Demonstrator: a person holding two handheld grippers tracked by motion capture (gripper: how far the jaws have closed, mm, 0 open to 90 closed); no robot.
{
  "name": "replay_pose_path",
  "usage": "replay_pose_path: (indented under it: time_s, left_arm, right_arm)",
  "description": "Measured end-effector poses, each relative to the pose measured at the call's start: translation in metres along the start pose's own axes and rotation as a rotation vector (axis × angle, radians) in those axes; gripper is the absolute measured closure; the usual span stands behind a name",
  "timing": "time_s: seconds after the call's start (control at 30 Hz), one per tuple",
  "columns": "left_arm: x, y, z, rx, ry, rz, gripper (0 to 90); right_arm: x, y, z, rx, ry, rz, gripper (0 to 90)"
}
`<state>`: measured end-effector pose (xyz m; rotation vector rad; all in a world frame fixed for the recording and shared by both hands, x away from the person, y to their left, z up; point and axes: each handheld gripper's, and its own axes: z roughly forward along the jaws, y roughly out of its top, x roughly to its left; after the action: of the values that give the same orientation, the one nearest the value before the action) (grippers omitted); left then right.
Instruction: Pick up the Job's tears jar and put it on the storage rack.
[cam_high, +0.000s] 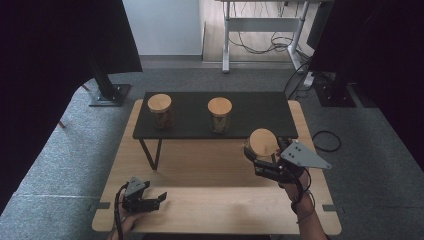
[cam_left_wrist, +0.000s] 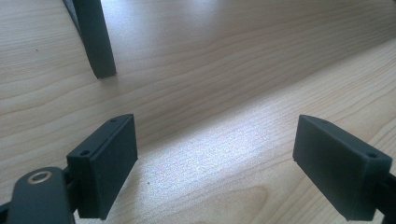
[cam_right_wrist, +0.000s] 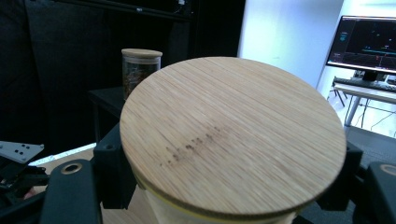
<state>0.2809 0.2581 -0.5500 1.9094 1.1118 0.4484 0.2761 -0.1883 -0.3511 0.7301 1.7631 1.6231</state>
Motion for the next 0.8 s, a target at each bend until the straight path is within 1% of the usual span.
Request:
replay_pose_path:
  time_s: [0.6, 0.7, 0.8]
  left_arm:
    - [0.000, 0.000, 0.000, 0.004, -0.001, 0.005, 13.2]
    - [0.000, 0.000, 0.000, 0.006, 0.000, 0.006, 13.2]
    - [0.000, 0.000, 0.000, 0.003, -0.001, 0.002, 13.2]
  right_arm:
    - [-0.009, 0.007, 0.008, 0.003, -0.010, 0.006, 24.6]
    - [-0.011, 0.009, 0.013, 0.014, -0.013, -0.004, 24.6]
    - [-0.012, 0.010, 0.015, 0.013, -0.012, -0.006, 24.6]
